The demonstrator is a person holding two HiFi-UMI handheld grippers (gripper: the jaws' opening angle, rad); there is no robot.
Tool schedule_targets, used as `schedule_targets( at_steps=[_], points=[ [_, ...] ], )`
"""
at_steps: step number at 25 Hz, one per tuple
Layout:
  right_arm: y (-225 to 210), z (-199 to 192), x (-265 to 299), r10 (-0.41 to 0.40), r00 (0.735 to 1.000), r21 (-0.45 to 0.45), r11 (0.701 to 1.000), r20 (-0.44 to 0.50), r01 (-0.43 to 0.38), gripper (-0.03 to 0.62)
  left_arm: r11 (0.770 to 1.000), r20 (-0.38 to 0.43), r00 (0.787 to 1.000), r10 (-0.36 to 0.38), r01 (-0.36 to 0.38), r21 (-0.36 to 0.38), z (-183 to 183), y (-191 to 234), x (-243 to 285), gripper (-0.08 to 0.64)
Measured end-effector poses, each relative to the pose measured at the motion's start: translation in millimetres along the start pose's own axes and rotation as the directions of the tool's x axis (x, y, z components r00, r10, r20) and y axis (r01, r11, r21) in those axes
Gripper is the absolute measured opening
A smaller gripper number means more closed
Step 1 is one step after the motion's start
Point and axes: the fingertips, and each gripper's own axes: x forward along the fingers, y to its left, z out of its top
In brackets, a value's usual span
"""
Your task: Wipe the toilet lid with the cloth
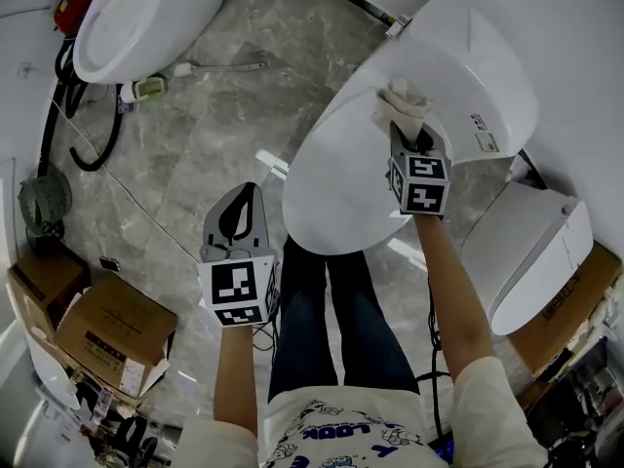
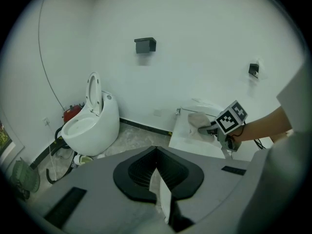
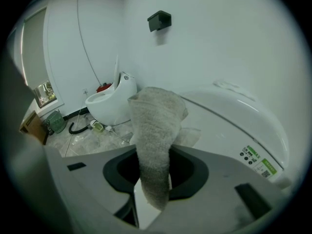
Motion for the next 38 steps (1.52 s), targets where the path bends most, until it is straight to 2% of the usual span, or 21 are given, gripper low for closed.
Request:
schedule_targets(
  at_steps=[9,17,21,28,38],
  points=[
    [1,-9,63,0.014,0.999,0.004,1.0,-0.042,-0.014,0.112,0.999,-0.014,0.999,0.032,-0.032,-0.017,-25,21,14,0.003],
    [28,-43,101,0.066,0.983,-0.062,0.995,-0.174,-0.078,0.112,0.999,-0.034,0.999,0.032,-0.034,-0.037,-50,27,18,0.003],
    [40,-57,107,0.061,0.975,-0.084,0.993,-0.214,-0.081,0.112,0.998,-0.038,0.999,0.032,-0.033,-0.045,-57,30,16,0.003],
    [52,-64,108,0.039,0.974,-0.085,0.995,-0.223,-0.059,0.114,0.997,-0.032,0.999,0.043,-0.045,-0.061,-65,40,12,0.003],
    [88,-75,98,0.04,0.966,-0.162,0.983,-0.257,-0.084,0.114,0.996,-0.023,0.998,0.055,-0.057,-0.076,-77,53,-4,0.003]
  ],
)
